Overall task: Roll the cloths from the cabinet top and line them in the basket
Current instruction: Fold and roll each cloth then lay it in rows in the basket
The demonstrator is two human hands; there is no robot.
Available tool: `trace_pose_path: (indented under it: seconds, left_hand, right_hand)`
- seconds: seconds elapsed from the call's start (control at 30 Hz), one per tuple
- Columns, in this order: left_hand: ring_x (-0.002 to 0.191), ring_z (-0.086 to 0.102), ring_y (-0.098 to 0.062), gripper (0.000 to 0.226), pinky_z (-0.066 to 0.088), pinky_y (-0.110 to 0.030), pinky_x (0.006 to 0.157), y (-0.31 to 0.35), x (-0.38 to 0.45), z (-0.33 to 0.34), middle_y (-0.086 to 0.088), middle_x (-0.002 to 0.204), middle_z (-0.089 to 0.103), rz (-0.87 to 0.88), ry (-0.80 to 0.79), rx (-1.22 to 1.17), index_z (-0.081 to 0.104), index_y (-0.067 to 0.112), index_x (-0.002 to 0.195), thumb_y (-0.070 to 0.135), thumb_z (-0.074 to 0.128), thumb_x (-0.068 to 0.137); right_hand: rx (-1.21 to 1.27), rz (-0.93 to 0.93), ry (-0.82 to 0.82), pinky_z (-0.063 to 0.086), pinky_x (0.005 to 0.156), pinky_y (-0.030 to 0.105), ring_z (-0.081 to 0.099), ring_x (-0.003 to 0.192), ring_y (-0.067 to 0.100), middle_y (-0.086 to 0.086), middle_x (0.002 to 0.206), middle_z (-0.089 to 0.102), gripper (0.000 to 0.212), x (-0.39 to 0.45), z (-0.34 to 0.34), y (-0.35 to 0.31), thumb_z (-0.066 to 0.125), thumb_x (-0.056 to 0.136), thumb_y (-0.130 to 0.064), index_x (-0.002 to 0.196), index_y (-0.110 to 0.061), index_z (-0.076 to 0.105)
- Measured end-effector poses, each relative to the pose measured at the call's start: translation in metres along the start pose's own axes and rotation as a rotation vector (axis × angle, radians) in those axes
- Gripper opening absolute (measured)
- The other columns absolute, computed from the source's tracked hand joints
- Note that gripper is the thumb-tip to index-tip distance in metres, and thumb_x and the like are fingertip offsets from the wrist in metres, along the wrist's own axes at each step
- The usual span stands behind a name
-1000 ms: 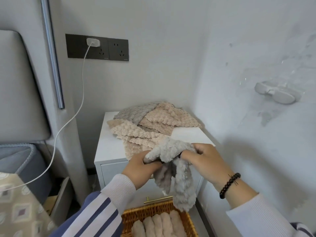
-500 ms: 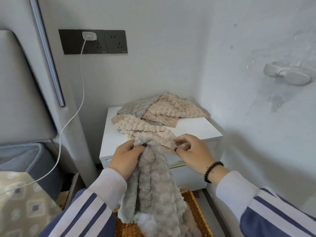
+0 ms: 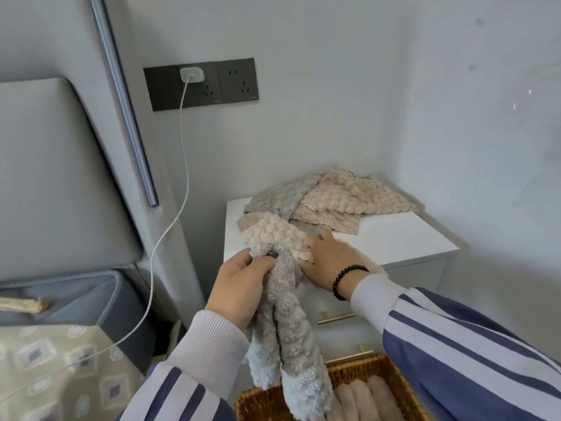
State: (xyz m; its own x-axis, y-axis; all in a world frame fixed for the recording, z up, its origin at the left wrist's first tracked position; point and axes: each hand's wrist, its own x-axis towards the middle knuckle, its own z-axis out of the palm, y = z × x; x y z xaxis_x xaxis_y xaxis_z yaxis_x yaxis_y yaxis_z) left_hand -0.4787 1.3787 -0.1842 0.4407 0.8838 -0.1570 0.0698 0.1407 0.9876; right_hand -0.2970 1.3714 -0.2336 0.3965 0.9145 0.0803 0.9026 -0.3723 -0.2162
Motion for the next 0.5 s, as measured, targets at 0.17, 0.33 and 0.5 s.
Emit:
trace_pose_path:
  seconds: [0.17,0.33,0.5]
  left_hand:
    - [0.081,0.063,-0.031,0.021,0.051,-0.053,0.089,0.005,0.008,-0.003,-0.027,0.092,0.067,-0.02,-0.008,-0.043,0.062,-0.007,0.101,0.011,0.056,0.092]
    - [0.077,0.065,-0.028,0.02,0.056,-0.043,0.079,0.005,0.015,-0.004,-0.021,0.084,0.068,0.011,-0.021,-0.068,0.063,-0.008,0.099,0.01,0.055,0.093]
    - [0.077,0.06,-0.027,0.02,0.053,-0.049,0.083,0.006,0.022,-0.003,-0.018,0.083,0.064,0.019,-0.013,-0.078,0.062,-0.005,0.091,0.015,0.058,0.09]
  right_hand:
    - [0.352,0.127,0.251,0.047,0.061,0.031,0.057,0.067,0.026,0.011,0.069,0.062,0.02,0.039,-0.039,-0.005,0.049,0.082,-0.005,0.064,-0.005,0.059]
    - [0.43,0.178,0.559,0.044,0.074,0.023,0.055,0.081,0.02,0.006,0.084,0.062,0.018,0.07,-0.098,0.008,0.05,0.088,-0.006,0.088,-0.002,0.067]
    - [0.5,0.28,0.704,0.048,0.085,0.03,0.059,0.098,0.026,0.01,0.105,0.065,0.019,0.092,-0.123,0.03,0.05,0.089,-0.005,0.1,-0.005,0.065]
